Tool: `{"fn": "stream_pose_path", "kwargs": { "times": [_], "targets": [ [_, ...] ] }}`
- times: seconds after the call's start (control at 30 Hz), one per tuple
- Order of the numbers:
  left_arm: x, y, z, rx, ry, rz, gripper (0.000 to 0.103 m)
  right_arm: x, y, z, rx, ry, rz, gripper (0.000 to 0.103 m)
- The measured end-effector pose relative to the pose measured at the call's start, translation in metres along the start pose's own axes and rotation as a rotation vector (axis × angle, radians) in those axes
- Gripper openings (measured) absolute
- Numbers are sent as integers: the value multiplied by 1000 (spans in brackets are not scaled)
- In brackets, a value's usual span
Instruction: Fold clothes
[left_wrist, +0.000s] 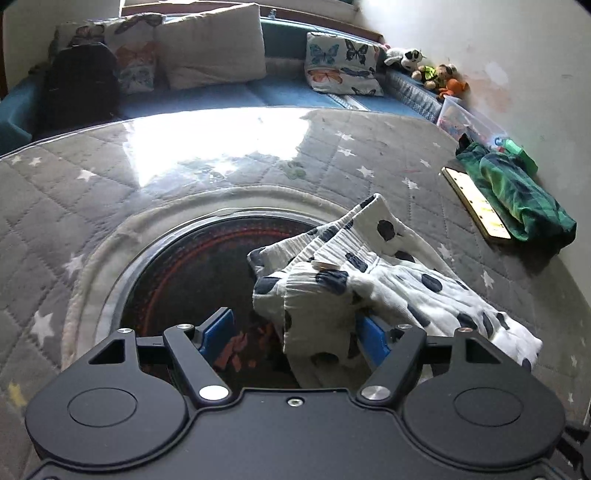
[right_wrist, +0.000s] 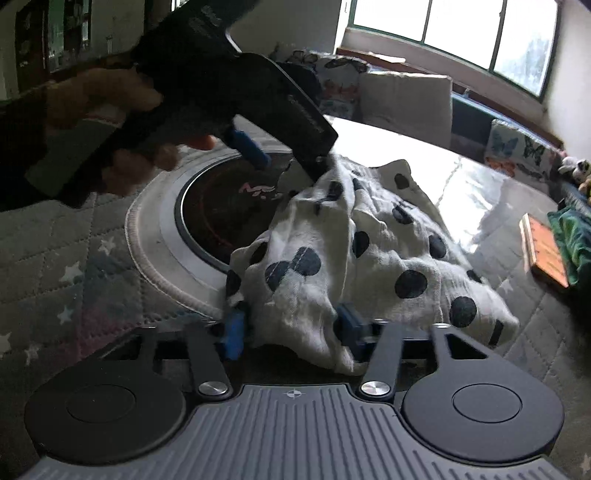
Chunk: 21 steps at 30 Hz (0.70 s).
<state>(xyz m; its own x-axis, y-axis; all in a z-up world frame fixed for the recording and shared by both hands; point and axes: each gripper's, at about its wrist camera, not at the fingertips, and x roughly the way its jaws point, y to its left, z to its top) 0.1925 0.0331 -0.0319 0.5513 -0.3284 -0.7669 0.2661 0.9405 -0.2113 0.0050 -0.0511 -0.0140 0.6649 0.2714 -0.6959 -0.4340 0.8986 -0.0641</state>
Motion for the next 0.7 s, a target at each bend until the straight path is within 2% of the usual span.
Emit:
{"fn": "stream_pose_path", "kwargs": {
  "times": [0.2,0.33,0.53,0.6,0.67,0.7],
  "targets": [
    [14,0,4,-22,20,-36,76,-1,-9,-1,-1,4,-10,29],
    [22,2,1,-49,24,-71,77,-4,-15,-3,-19,12,-30,26],
    [24,-7,-2,-34,15,-98,77,-11,-25,-9,-41,22,-82,25],
    [24,-12,-4,-29,9,-102,74,-14,-29,-11,-36,21,-93,25],
    [24,-14,-5,-35,8,-116,62,-17,-34,-12,-36,15,-111,25],
    [23,-16,-5,-38,7,-122,59,-18,-35,-12,-39,15,-119,24]
  ]
}}
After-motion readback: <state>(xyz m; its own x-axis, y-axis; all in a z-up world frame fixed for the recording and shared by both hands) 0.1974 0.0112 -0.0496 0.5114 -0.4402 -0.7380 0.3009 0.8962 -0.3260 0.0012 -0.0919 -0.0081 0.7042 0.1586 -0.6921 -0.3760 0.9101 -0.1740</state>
